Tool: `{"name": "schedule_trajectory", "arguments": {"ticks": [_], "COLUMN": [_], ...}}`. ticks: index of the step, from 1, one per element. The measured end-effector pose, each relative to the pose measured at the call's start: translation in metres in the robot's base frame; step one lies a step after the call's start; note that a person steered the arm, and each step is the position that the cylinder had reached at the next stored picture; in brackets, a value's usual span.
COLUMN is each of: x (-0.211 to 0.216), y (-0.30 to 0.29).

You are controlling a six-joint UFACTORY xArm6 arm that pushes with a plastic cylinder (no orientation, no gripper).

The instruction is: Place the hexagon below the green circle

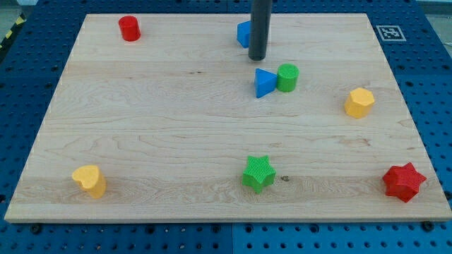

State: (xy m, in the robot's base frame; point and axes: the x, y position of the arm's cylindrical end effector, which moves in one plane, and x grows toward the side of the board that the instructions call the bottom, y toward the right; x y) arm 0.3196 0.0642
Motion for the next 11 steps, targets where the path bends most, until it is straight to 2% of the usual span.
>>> {"name": "schedule_trajectory", "arguments": {"ticks": [2, 5, 10, 11], "x": [-0.016, -0.045, -0.042, -0.039], "y": [0.015, -0.006, -0.006, 0.011]}}
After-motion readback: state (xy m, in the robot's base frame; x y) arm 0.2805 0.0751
